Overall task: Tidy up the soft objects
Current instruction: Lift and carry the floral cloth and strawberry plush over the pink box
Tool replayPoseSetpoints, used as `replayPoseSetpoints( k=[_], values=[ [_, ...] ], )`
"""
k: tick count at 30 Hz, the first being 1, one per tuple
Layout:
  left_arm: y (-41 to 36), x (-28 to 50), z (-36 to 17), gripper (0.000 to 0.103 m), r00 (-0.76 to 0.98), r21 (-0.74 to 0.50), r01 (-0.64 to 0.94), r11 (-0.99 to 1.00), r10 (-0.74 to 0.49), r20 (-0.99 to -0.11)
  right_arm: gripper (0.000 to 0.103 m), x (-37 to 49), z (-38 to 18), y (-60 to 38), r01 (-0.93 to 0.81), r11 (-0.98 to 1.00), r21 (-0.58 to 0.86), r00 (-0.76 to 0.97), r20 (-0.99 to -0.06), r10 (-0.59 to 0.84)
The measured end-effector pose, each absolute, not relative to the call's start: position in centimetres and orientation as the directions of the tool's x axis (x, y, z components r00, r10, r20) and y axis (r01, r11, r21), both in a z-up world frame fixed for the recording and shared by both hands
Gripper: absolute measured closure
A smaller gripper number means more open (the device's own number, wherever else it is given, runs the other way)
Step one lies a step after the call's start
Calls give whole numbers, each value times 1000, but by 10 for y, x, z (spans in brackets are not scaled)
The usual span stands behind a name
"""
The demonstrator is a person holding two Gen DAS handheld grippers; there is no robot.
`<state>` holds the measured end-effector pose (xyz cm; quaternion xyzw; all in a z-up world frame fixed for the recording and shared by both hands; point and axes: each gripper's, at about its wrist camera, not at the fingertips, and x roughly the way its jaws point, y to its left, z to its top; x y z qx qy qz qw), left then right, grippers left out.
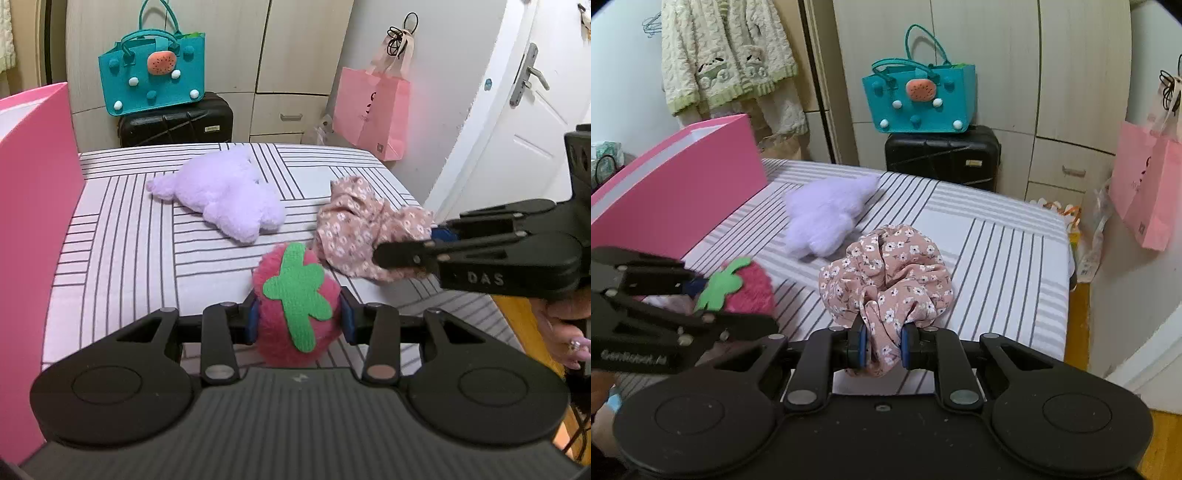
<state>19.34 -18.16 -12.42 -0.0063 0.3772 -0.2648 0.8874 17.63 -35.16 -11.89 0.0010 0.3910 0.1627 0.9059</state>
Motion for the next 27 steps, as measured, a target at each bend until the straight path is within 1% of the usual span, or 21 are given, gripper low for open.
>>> replayPoseSetpoints(
  k=[4, 9, 14, 19, 27],
  values=[
    [-174, 187, -121, 63, 555, -224, 467, 856, -480, -679, 83, 159, -115, -347, -287, 946, 149, 637, -708, 304],
    [-165, 173, -113, 63, 540, -214, 486, 847, -484, -689, 83, 140, -108, -342, -272, 940, 207, 618, -711, 336],
    [-158, 157, -104, 63, 487, -232, 523, 820, -511, -708, 83, 125, -97, -333, -260, 935, 241, 584, -732, 351],
    [-151, 139, -92, 63, 458, -194, 562, 804, -498, -736, 83, 112, -87, -322, -267, 925, 270, 530, -761, 375],
    [-124, 118, -71, 63, 384, -244, 593, 768, -536, -752, 83, 89, -60, -296, -325, 889, 322, 461, -767, 446]
  ],
)
